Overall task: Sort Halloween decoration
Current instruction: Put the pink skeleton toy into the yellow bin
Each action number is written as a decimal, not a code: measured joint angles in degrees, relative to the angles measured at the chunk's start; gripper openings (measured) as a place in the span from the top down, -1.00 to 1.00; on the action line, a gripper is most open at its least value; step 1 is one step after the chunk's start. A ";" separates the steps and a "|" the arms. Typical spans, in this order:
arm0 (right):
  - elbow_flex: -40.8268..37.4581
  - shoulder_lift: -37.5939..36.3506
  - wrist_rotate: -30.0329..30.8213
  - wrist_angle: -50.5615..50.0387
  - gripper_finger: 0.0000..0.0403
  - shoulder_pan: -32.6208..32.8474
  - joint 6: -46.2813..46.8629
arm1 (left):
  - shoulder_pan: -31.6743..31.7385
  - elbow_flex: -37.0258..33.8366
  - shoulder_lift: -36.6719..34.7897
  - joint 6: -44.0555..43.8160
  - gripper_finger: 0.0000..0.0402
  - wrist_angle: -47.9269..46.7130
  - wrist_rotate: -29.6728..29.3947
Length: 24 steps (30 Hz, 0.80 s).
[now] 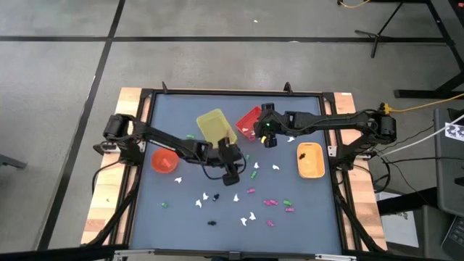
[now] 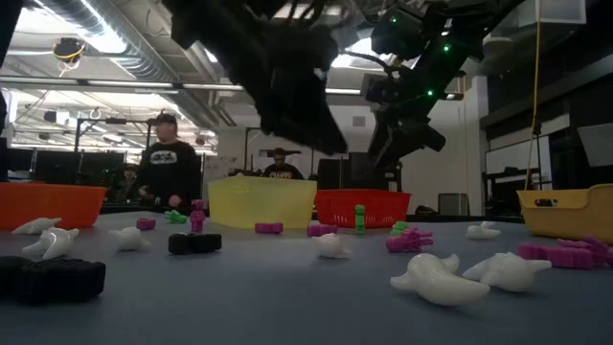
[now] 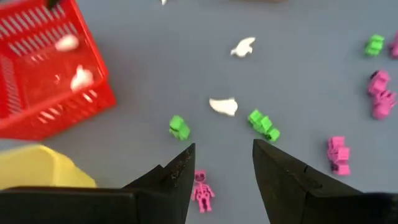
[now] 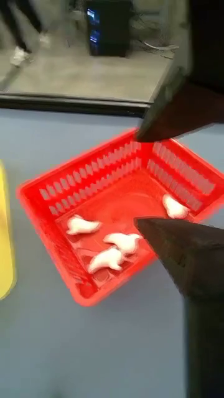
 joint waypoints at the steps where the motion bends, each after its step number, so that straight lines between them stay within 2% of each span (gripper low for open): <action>1: 0.00 0.00 0.00 0.02 -0.03 0.00 0.02 | -0.37 0.00 0.71 -0.46 0.28 0.30 -0.58; 9: 0.00 0.00 0.00 -0.07 -0.03 0.00 0.02 | -1.54 0.00 5.53 -5.67 0.28 0.70 -6.19; 20: 0.00 0.00 0.00 -0.26 -0.03 0.00 0.12 | -1.50 0.15 11.83 -8.22 0.28 3.22 -7.23; 24: 0.00 0.00 -0.01 -0.29 -0.03 0.00 0.15 | -1.42 -0.02 12.06 -8.26 0.28 2.95 -7.18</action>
